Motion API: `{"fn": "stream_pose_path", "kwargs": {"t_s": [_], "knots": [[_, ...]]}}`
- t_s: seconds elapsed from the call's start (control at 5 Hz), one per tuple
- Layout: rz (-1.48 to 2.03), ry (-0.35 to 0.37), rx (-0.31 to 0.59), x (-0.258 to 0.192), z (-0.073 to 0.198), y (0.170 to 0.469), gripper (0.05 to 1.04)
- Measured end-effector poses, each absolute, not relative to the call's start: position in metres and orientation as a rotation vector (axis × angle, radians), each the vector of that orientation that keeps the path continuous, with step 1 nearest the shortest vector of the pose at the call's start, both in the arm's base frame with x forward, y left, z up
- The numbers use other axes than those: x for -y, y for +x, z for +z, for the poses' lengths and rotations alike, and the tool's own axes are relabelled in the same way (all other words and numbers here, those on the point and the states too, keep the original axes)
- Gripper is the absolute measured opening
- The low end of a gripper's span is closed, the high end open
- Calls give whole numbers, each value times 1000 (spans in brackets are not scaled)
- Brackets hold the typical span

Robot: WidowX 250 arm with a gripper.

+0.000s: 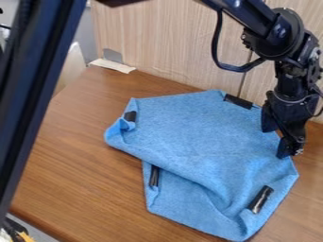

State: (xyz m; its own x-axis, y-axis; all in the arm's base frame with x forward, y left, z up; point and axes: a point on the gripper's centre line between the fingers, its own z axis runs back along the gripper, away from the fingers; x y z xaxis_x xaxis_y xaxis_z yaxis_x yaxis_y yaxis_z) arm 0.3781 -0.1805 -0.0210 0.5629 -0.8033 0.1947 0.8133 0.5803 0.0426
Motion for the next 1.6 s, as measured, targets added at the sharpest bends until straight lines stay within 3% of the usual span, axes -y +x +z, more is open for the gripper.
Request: {"fn": "stream_pose_path", "kwargs": {"t_s": [0.6,1.0,1.4,1.6], "knots": [[-1012,32,168,181,-14,360,999],[-1015,78,224,183,27,357,999],[-979,81,306,176,75,343,999],[-977,80,307,177,76,343,999]]}}
